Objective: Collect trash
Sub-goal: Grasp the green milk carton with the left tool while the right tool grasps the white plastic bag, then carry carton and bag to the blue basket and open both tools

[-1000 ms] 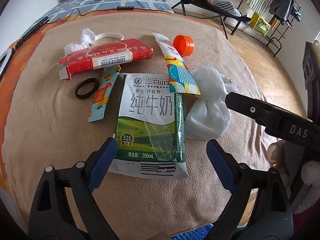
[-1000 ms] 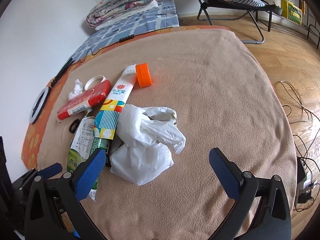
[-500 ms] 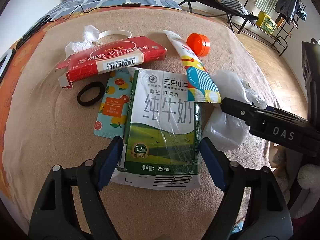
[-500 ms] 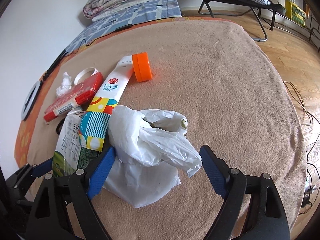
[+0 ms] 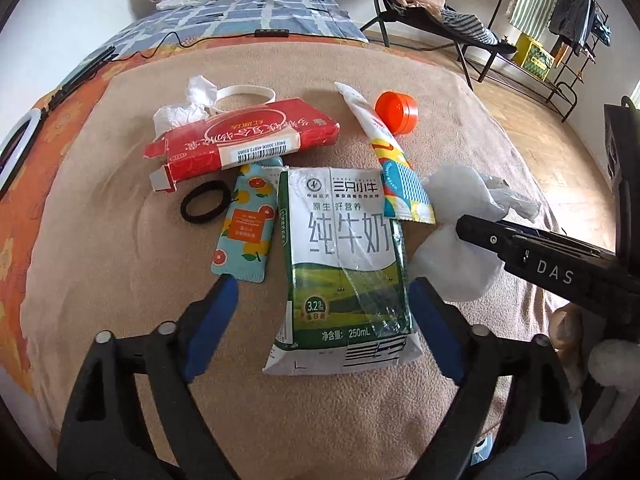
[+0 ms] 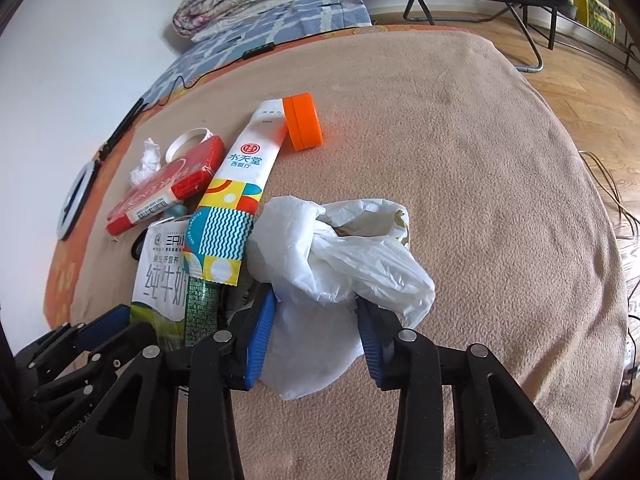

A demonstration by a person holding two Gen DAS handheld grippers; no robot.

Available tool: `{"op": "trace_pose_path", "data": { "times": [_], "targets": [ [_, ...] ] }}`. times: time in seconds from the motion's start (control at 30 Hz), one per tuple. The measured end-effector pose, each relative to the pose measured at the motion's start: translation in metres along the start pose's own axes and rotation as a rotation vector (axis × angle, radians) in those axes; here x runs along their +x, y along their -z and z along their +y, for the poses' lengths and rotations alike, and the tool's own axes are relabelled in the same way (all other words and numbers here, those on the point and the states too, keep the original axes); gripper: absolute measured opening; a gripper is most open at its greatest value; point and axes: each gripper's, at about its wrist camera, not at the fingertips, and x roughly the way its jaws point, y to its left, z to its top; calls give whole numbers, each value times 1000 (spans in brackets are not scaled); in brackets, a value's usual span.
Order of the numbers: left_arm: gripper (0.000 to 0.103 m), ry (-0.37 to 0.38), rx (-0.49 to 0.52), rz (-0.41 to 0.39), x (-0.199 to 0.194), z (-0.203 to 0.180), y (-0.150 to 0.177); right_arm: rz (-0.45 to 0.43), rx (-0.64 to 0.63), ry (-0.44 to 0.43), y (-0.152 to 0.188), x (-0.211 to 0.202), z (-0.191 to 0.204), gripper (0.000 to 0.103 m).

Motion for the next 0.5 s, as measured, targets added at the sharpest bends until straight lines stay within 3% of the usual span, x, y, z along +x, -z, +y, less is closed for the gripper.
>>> {"op": "trace_pose_path", "data": {
  "times": [0.17, 0.27, 0.3, 0.33, 0.5],
  "targets": [
    [93, -38, 38, 32, 17, -20, -6, -35, -12, 68, 0, -14, -2, 27],
    [92, -79, 62, 70, 35, -27, -5, -43, -11, 80, -1, -17, -8, 27],
    [86, -89, 69, 82, 40, -28, -4, -38, -6, 76, 0, -17, -10, 27],
    [80, -82, 67, 89, 43, -27, -2, -32, 0, 63, 0, -16, -12, 27],
    [80, 7, 20, 72, 30, -15, 0, -25, 6, 41, -1, -15, -17, 28]
  ]
}}
